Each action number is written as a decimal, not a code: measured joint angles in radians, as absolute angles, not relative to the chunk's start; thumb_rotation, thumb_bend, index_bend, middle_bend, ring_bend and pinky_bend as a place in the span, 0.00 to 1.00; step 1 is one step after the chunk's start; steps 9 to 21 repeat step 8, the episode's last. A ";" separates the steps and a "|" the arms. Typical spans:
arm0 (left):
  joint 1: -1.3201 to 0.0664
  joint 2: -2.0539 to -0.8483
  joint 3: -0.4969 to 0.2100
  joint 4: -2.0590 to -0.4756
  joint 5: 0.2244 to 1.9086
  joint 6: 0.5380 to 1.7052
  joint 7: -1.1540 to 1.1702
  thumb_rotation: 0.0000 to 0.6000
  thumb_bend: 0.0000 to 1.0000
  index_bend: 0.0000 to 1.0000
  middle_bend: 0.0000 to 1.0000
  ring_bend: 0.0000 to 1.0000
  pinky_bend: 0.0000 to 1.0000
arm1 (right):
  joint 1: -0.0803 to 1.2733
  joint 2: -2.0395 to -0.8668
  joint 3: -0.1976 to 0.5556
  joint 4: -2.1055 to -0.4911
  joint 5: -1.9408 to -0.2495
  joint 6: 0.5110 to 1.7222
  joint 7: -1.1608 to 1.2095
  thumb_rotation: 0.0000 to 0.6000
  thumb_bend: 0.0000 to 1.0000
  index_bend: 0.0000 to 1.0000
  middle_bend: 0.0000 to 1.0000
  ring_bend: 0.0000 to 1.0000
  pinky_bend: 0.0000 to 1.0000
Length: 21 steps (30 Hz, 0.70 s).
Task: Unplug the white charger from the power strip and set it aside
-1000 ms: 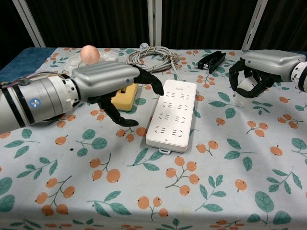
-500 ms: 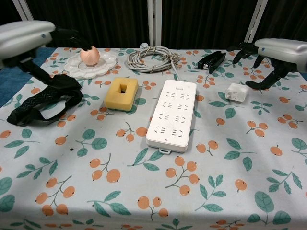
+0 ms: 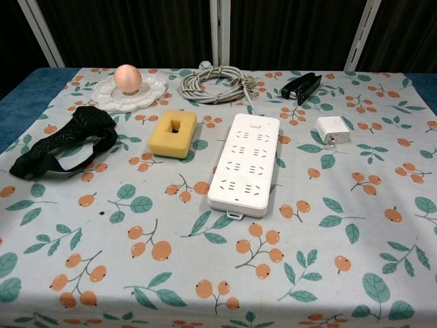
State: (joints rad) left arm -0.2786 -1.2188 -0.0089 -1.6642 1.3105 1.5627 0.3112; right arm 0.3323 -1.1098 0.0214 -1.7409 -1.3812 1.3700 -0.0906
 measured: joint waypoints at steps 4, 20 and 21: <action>-0.206 -1.199 0.016 -1.701 1.323 1.639 0.343 1.00 0.21 0.23 0.23 0.14 0.09 | 0.230 -1.079 -0.024 -1.757 -1.454 1.485 -0.064 1.00 0.33 0.00 0.19 0.11 0.24; -0.155 -1.197 0.036 -1.725 1.359 1.684 0.383 1.00 0.21 0.23 0.22 0.14 0.09 | 0.176 -1.074 -0.048 -1.756 -1.493 1.526 -0.048 1.00 0.33 0.00 0.19 0.11 0.24; -0.155 -1.197 0.036 -1.725 1.359 1.684 0.383 1.00 0.21 0.23 0.22 0.14 0.09 | 0.176 -1.074 -0.048 -1.756 -1.493 1.526 -0.048 1.00 0.33 0.00 0.19 0.11 0.24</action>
